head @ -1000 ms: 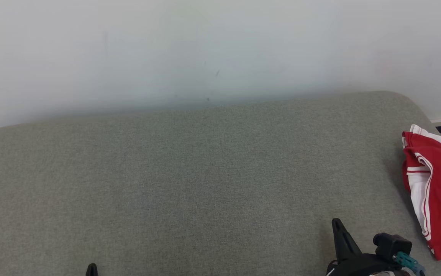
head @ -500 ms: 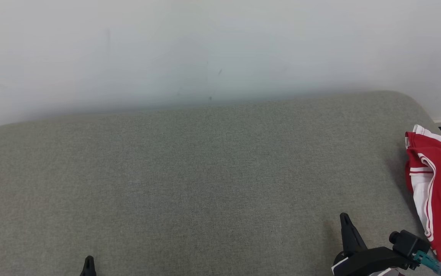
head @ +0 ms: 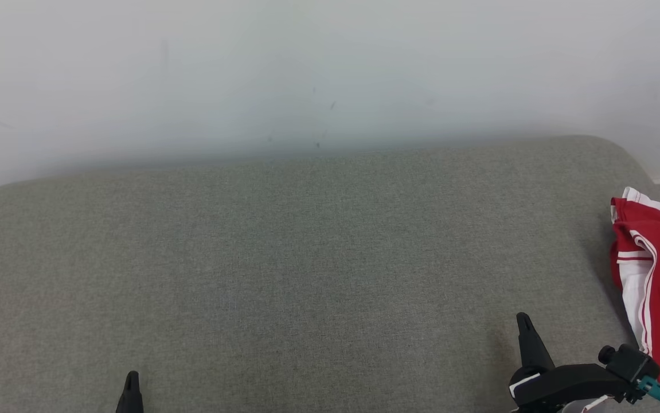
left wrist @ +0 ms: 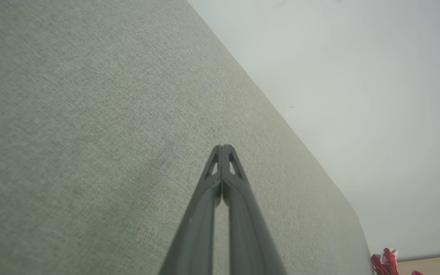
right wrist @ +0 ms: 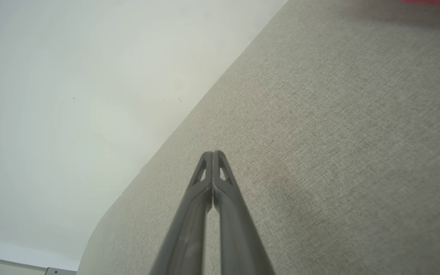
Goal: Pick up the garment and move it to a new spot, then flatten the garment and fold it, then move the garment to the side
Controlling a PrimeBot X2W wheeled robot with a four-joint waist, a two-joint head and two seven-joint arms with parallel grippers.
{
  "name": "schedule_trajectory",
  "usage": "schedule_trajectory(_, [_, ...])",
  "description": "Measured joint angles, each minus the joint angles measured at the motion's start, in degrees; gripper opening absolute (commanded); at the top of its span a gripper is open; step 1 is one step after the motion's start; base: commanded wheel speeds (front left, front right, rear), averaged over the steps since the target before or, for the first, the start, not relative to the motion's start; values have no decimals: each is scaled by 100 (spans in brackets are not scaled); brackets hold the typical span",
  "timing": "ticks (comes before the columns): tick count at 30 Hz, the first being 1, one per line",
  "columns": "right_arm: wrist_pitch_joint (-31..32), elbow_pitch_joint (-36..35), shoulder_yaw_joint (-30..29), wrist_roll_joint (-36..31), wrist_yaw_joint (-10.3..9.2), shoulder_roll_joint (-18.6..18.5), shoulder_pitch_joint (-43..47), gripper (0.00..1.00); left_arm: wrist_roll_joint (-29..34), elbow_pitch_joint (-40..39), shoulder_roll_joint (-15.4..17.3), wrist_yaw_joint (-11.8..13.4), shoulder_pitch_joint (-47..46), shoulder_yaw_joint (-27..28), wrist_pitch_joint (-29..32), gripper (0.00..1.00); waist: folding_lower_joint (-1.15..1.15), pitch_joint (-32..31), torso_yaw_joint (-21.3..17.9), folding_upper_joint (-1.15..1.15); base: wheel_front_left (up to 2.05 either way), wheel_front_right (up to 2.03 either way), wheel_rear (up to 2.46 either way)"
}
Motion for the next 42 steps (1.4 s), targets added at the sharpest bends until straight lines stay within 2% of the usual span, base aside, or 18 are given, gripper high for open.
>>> schedule_trajectory(22, [353, -315, -144, 1551, 0, 0, 1, 0, -1386, -158, 2, -91, -199, 84, 366, 0, 0, 37, 64, 0, 0, 0, 0])
schedule_trajectory(42, [605, -537, -248, 2674, -1, 0, 2, 0, -2348, -278, 4, -143, -333, 142, 624, 0, 0, 68, 119, 0, 0, 0, 0])
